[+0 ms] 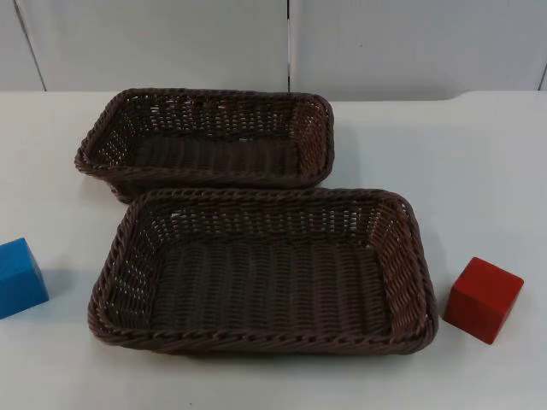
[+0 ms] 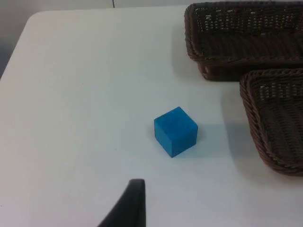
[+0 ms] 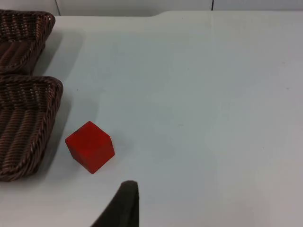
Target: Pick up one cube with the left hand and place it into the upper basket. Pick up one cube with the right hand and place it into the lower basket.
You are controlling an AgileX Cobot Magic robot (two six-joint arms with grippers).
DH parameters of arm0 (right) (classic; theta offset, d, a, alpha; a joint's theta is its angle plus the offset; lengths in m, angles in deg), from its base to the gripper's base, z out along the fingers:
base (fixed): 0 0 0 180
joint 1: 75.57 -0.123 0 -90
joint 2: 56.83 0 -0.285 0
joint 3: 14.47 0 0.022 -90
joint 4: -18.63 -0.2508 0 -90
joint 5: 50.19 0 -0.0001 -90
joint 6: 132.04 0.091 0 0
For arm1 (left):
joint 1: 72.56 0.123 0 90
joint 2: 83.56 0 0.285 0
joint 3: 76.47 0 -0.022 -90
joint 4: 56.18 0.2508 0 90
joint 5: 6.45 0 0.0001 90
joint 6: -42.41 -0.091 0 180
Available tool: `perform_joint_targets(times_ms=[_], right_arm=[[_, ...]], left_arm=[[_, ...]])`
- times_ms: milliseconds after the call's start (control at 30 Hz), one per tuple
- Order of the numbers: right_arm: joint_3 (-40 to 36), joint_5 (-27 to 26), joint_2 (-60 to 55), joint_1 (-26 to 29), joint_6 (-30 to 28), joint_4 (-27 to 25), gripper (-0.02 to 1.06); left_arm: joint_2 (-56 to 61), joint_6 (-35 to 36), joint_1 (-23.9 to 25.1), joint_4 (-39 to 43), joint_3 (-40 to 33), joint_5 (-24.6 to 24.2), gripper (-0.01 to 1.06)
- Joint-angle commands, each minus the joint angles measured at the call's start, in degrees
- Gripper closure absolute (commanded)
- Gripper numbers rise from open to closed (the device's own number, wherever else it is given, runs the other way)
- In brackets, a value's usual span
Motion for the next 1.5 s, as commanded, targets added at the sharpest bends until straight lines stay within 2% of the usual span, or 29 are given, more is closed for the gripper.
perform_joint_targets(times_ms=[0, 467, 833, 1133, 1467], right_arm=[[-0.07, -0.34, 0.15, -0.15, -0.4, -0.22, -0.01], [-0.07, -0.34, 0.15, -0.15, -0.4, -0.22, -0.01], [-0.07, -0.34, 0.15, -0.15, -0.4, -0.22, -0.01], [-0.07, -0.34, 0.15, -0.15, -0.4, -0.22, -0.01], [-0.07, -0.34, 0.15, -0.15, -0.4, -0.22, -0.01]], left_arm=[[0.23, 0.08, 0.08, -0.45, 0.93, 0.83, 0.0], [-9.23, 0.08, 0.08, -0.34, 7.12, 1.65, 0.0], [-14.58, 0.08, 0.08, -1.44, 7.75, 1.7, 0.0], [-20.63, 0.08, 0.08, -1.49, 7.75, 5.35, 0.0], [-35.14, 0.08, 0.08, -1.83, 7.75, 11.57, 0.0]])
